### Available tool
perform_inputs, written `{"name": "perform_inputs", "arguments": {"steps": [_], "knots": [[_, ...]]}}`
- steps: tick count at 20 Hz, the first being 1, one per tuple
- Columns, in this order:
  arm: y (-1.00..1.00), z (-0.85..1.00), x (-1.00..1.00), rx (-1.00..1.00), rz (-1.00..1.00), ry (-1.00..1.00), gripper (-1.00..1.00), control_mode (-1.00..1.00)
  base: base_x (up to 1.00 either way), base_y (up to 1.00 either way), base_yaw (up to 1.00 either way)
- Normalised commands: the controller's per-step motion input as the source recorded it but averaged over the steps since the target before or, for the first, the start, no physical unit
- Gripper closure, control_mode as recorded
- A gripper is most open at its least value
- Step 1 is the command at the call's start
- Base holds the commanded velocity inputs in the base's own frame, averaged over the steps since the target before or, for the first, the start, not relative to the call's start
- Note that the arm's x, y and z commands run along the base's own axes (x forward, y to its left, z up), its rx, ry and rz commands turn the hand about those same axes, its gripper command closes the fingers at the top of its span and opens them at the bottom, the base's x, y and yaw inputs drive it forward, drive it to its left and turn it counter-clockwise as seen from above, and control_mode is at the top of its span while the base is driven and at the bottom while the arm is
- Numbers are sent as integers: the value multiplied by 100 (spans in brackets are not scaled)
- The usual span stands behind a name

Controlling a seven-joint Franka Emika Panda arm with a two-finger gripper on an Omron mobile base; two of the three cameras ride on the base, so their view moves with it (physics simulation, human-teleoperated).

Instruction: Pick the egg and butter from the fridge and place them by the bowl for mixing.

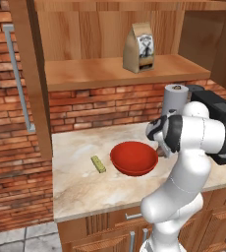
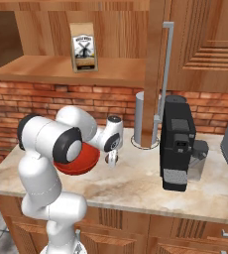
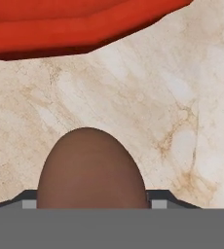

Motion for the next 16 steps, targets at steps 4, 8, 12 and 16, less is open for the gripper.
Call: {"name": "perform_inputs", "arguments": {"steps": [4,8,12,16], "knots": [[-4,3,0,0,0,0,-100,-100,0,0,0],[0,8,-5,0,1,0,-100,-100,0,0,0],[0,9,-3,0,2,0,-100,-100,0,0,0],[0,24,-14,0,4,0,-100,-100,0,0,0]]}}
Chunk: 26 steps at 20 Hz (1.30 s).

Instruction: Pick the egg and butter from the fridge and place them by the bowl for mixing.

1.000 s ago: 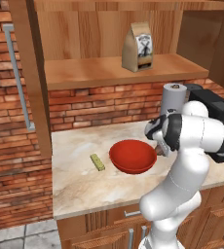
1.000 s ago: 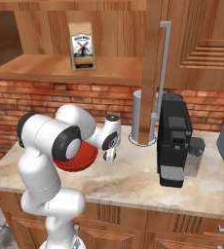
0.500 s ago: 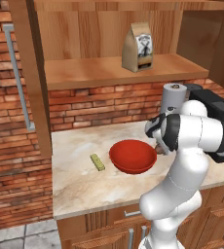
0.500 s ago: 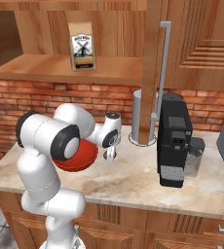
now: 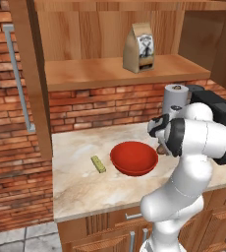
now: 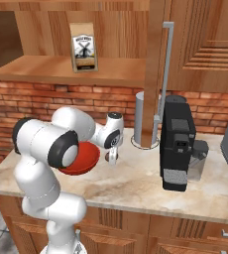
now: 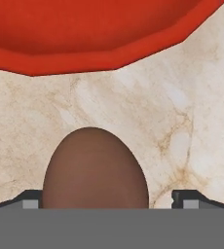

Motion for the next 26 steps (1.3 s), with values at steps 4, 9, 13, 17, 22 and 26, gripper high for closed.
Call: {"name": "perform_inputs", "arguments": {"steps": [4,9,13,17,22,26], "knots": [[0,13,-18,0,3,0,-100,-100,0,0,0],[3,1,-7,-3,4,-1,-100,-100,0,0,0],[3,1,-7,-5,8,-8,-100,-100,0,0,0],[12,-10,2,-3,7,3,-100,-100,0,0,0],[10,-2,-1,-2,7,0,-100,-100,0,0,0],[0,17,-2,0,4,0,-100,-100,0,0,0]]}}
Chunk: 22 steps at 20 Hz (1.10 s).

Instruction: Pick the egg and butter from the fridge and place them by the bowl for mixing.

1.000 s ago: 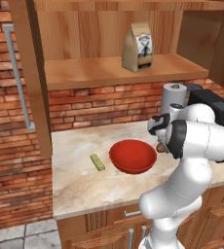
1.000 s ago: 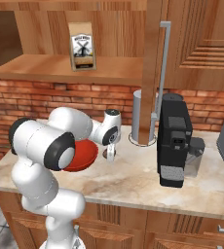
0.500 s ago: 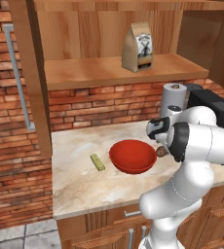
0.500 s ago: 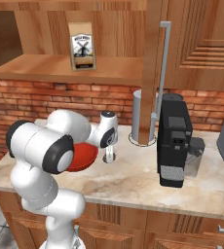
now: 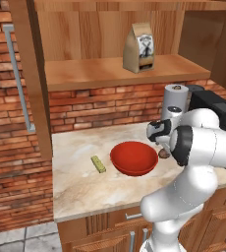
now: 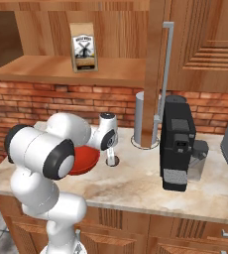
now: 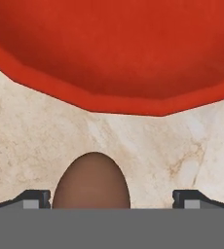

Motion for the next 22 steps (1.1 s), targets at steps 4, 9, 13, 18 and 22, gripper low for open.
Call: {"name": "perform_inputs", "arguments": {"steps": [4,9,13,18,22], "knots": [[0,33,-26,-1,0,0,-100,-100,0,0,0],[3,38,-37,-3,0,-1,-100,-100,0,0,0],[18,36,-37,0,-11,-2,-100,-100,0,0,0],[23,37,-41,0,-26,-7,-100,-100,0,0,0],[24,30,-45,1,-36,-14,-100,-100,0,0,0]]}}
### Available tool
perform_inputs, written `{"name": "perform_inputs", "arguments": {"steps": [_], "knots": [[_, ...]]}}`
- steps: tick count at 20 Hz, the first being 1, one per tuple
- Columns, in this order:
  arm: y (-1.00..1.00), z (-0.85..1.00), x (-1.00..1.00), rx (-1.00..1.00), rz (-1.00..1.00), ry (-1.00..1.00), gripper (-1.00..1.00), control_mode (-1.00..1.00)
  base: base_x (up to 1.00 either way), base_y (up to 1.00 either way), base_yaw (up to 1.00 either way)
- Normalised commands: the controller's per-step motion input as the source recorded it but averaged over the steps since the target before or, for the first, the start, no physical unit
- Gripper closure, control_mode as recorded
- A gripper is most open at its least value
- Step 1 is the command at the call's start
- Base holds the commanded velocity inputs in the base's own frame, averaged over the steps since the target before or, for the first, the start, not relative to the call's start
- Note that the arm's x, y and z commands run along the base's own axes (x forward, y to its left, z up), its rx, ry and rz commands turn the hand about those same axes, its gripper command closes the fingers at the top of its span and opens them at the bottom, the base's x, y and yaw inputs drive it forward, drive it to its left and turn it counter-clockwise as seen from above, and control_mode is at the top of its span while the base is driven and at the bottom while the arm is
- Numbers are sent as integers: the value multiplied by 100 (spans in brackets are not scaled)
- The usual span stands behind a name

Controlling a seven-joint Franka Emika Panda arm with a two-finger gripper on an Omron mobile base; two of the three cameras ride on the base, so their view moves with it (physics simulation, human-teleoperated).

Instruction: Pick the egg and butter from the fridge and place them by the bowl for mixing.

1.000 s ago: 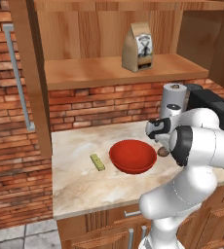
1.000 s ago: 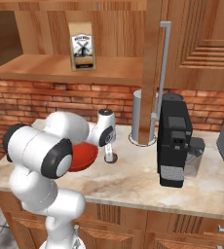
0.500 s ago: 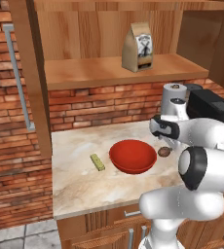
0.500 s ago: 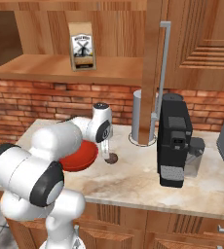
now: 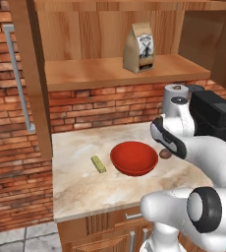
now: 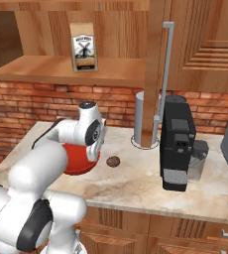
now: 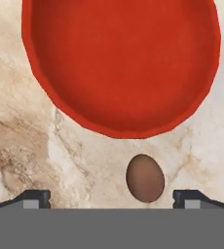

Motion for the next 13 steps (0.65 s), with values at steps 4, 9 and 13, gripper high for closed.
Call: {"name": "perform_inputs", "arguments": {"steps": [4,9,13], "knots": [[19,30,-48,8,-44,-9,-100,-100,0,0,0],[17,29,-46,15,-59,-10,-100,-100,0,0,0],[15,36,-43,19,-60,-5,-100,-100,0,0,0]]}}
